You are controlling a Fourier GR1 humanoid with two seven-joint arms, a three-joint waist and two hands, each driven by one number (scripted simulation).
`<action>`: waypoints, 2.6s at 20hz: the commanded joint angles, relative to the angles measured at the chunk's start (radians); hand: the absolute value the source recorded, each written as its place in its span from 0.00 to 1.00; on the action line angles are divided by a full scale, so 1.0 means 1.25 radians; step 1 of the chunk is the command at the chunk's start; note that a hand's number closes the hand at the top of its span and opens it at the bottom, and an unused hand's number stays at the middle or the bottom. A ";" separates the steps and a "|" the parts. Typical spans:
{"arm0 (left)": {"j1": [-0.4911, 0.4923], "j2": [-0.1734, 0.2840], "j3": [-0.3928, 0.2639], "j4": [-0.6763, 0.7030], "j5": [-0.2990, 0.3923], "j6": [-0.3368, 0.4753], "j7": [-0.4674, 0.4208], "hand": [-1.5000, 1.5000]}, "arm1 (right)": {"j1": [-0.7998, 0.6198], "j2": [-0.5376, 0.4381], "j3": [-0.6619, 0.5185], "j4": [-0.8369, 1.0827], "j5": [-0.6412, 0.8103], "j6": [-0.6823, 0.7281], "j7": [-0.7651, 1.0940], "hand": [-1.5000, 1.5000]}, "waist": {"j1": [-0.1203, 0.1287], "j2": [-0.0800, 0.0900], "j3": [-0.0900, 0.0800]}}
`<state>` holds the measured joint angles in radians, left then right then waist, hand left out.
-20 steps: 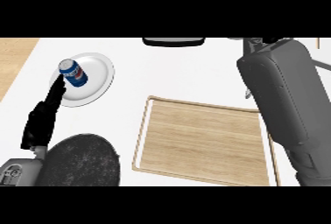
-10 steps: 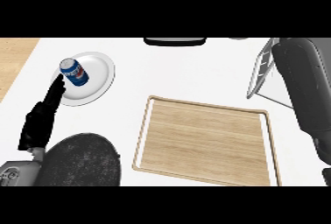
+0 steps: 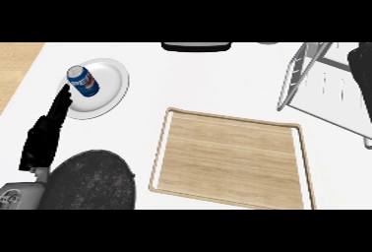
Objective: Pick the bell pepper from the tray and place it in the tiered basket
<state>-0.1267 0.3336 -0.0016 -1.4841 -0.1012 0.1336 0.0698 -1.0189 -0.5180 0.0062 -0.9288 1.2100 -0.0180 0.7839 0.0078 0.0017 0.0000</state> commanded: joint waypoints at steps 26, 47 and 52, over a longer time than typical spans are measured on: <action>-0.046 -0.027 0.041 0.025 -0.022 -0.037 0.021 0.50 | 0.126 -0.002 -0.286 0.138 -0.288 -0.164 -0.291 0.00 | -0.004 -0.002 0.000; 0.010 -0.024 0.075 -0.001 -0.020 -0.054 0.000 0.50 | 0.481 -0.139 -0.550 -0.427 -0.593 0.084 -0.110 0.00 | -0.034 -0.009 0.000; 0.009 -0.024 0.077 0.012 -0.034 -0.048 -0.005 0.50 | 0.665 -0.106 -0.703 -0.583 -0.733 0.154 -0.185 0.00 | -0.038 -0.008 0.000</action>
<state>-0.1097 0.2899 0.0848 -1.4762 -0.1505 0.0935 0.0651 -0.3289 -0.6541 -0.7450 -1.5366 0.4192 0.0961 0.5983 -0.0420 -0.0110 -0.0003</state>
